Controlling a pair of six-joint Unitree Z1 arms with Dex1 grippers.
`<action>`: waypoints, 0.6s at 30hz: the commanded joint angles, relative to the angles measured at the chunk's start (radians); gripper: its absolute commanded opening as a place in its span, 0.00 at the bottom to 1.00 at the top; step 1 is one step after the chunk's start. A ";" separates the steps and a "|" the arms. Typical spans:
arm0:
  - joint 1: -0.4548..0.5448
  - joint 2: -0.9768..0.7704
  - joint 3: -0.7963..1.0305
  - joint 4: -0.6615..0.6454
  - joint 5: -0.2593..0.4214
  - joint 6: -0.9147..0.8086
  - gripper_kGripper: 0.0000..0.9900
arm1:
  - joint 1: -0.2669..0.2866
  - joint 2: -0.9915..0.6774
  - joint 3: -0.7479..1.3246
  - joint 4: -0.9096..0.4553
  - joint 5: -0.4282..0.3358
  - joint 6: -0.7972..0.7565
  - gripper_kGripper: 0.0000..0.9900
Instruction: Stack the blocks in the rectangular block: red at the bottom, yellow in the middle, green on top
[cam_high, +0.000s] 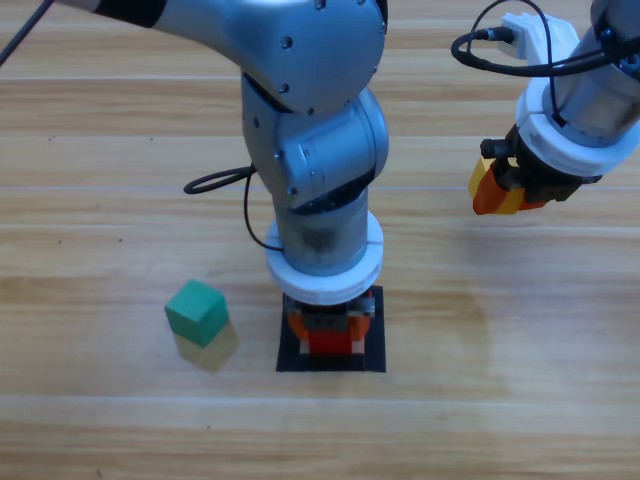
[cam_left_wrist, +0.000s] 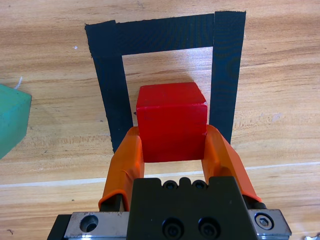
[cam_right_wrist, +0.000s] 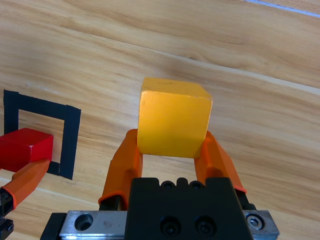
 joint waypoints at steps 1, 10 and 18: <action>0.018 0.048 -0.010 -0.010 0.017 -0.008 0.49 | -0.023 0.041 0.017 -0.020 -0.014 0.011 0.18; 0.018 0.036 -0.028 -0.007 0.028 -0.022 1.00 | -0.021 0.039 0.017 -0.020 -0.015 0.011 0.18; 0.018 -0.061 -0.220 0.179 0.080 -0.025 1.00 | 0.065 -0.012 0.035 0.046 -0.015 0.022 0.18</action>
